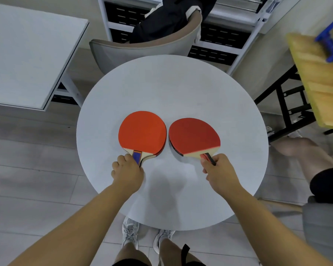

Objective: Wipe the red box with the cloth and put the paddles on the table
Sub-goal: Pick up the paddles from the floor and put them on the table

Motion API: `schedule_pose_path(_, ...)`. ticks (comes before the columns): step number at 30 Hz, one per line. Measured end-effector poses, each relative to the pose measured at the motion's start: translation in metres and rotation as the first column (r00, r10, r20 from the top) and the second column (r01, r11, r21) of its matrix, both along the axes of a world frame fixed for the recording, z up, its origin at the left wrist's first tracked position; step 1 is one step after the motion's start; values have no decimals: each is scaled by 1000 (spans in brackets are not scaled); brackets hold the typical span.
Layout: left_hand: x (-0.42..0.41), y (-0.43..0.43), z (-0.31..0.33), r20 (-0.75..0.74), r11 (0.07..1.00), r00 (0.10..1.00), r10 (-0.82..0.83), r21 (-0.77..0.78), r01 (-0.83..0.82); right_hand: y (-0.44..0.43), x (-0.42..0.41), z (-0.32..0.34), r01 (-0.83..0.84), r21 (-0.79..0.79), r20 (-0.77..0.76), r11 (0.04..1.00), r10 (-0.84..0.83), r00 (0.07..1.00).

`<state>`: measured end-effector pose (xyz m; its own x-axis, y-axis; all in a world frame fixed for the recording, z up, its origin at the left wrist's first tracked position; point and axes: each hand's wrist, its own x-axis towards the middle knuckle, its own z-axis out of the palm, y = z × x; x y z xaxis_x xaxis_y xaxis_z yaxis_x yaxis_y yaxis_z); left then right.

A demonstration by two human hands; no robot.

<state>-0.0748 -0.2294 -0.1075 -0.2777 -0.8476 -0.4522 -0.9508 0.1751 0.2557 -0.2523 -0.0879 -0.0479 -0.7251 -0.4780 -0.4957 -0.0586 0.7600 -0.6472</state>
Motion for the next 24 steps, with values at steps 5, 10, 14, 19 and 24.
schedule_pose_path(5, 3, 0, 0, -2, 999, 999, -41, -12, 41, -5, 6, 2, 5, -13, 16, 1000, -5, 1000)
schedule_pose_path(10, 11, -7, 2, -114, 997, 993, -4, 75, 12, -28, 23, 5, 16, -70, 69, 997, -11, 998)
schedule_pose_path(14, 25, -19, 6, -324, 976, 943, 73, 217, 0, -59, 46, 10, 43, -150, 163, 988, -18, 986)
schedule_pose_path(19, 50, -34, 11, -370, 951, 929, 13, 291, 103, -95, 79, 10, 137, -164, 359, 977, -70, 931)
schedule_pose_path(24, 63, -45, 15, -438, 907, 897, -61, 352, 233, -103, 102, -1, 26, -71, 323, 997, -1, 946)
